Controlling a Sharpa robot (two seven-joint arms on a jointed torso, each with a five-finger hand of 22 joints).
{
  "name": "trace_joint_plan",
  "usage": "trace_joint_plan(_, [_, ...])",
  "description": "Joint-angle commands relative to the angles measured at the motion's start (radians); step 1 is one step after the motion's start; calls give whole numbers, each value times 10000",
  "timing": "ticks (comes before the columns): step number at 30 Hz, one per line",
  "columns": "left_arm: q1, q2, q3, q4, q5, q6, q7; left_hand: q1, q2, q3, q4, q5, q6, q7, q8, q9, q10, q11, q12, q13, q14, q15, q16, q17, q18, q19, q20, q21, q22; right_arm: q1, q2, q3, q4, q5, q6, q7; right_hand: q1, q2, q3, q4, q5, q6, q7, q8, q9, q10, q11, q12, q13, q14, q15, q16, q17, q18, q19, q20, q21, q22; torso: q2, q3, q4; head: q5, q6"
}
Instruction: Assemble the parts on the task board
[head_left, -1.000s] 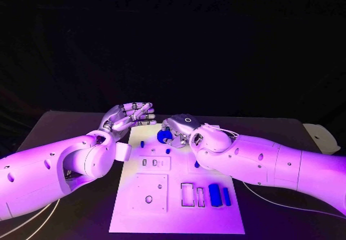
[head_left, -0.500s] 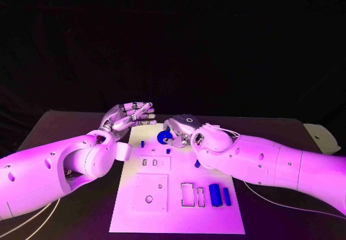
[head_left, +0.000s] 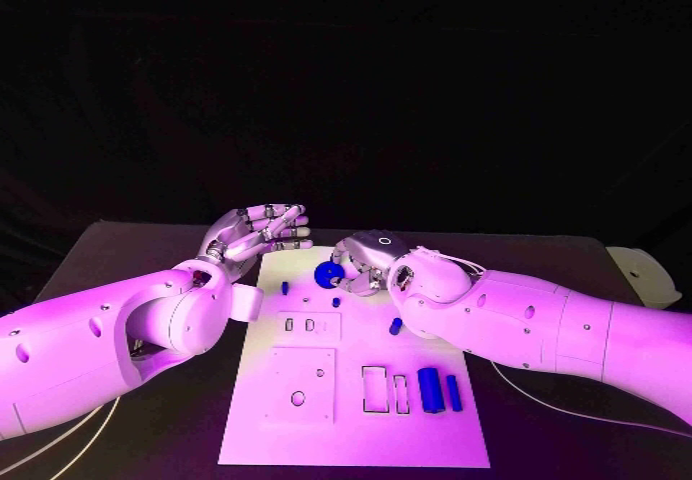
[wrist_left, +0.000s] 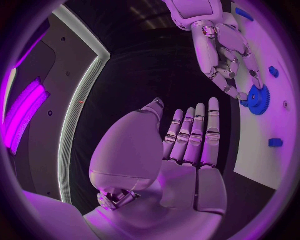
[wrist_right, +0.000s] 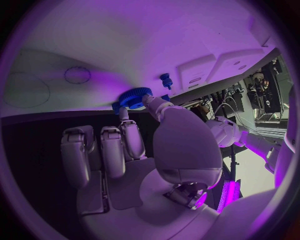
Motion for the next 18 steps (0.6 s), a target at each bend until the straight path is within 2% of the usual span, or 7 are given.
trace_joint_plan(1, [12,6,8,10,8,98,97,67,-35,73,-2,23,-9,513,-39,-15,48,53,-58,-2,-34,-3,-57,14,144,64,29,-69,-15,-4,-59,-1,22,117,248,-6,-123,8,-24,76,61,82,-9,-34,19,71,4,32,546,844,32,49,1694,-139,819,75,-25,2368,-1,-3,3,-8,-16])
trace_joint_plan(11, [12,-31,8,23,8,80,97,67,-39,81,-3,23,-13,517,-43,-18,47,55,-71,-3,-35,-2,-67,18,144,67,29,-73,-20,-1,-416,-3,184,343,403,-30,-338,126,-117,324,142,187,-37,-64,63,109,-19,69,587,842,11,48,1688,-140,821,57,-24,2372,0,-2,-32,5,-29])
trace_joint_plan(15, [12,-51,8,33,8,73,98,67,-39,81,-3,23,-13,517,-43,-18,47,55,-71,-3,-35,-2,-67,18,144,67,29,-73,-20,15,-657,-3,375,364,222,-38,-360,146,-123,354,154,201,-41,-68,69,118,-23,79,598,842,8,48,1687,-141,823,54,-22,2375,-3,1,-33,-3,-33])
trace_joint_plan(18, [12,-72,8,40,9,64,98,67,-39,81,-3,23,-13,517,-43,-18,47,55,-71,-3,-35,-2,-67,18,144,67,29,-73,-20,62,-1006,3,693,447,-169,15,-384,174,-130,393,173,231,-49,-66,80,156,-29,122,643,843,4,50,1692,-147,840,51,-6,2395,-11,3,-34,-31,-9])
